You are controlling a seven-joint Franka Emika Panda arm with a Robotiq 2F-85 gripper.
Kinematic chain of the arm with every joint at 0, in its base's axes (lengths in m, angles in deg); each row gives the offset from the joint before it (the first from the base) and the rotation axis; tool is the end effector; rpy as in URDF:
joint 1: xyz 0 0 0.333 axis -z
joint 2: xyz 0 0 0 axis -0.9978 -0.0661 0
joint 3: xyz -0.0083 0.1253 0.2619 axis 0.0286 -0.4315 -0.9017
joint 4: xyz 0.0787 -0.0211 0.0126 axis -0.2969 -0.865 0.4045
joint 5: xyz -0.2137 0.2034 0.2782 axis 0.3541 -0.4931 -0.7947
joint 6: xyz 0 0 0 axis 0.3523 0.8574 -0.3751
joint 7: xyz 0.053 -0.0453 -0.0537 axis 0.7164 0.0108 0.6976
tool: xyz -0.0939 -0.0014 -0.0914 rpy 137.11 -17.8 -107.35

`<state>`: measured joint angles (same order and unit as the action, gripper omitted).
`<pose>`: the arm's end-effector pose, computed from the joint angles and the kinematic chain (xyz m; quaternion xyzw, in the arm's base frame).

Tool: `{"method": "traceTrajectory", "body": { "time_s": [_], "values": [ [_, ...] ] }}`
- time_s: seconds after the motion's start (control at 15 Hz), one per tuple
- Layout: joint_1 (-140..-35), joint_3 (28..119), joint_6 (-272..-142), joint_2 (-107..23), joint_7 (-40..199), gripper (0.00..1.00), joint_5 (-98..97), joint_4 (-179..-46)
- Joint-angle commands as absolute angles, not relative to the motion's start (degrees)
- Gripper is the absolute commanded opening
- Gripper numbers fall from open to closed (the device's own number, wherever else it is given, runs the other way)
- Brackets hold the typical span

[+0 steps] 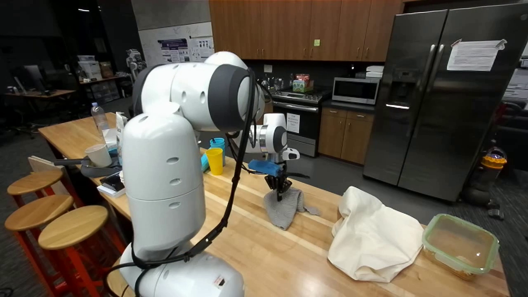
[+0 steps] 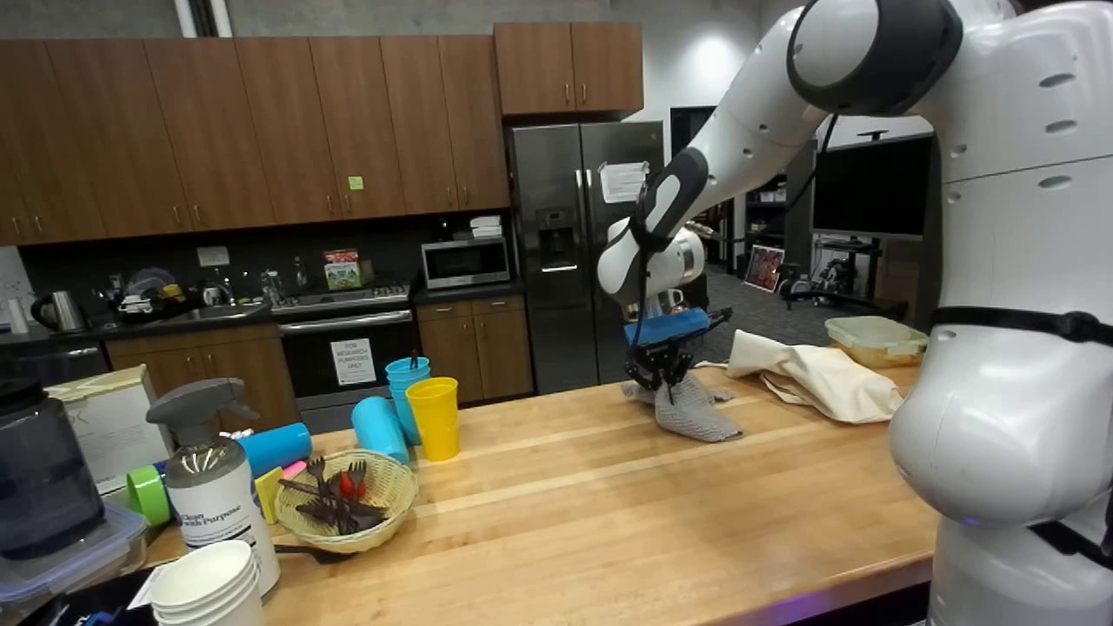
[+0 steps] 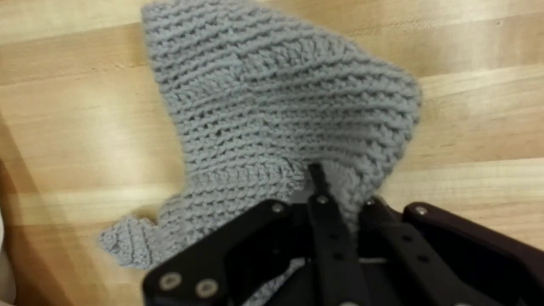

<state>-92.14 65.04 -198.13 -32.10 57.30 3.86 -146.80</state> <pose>0.5243 0.0874 0.2597 0.9920 -0.0991 -0.0454 0.0635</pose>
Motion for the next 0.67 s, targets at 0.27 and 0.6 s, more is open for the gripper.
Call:
{"method": "traceTrajectory", "body": {
  "time_s": [0.27,0.6],
  "values": [
    [-91.82,64.75,-198.62,-22.88,67.71,0.01,-1.70,-149.23],
    [-92.86,62.96,-194.65,-18.61,69.85,0.01,-1.35,-144.61]
  ]
}}
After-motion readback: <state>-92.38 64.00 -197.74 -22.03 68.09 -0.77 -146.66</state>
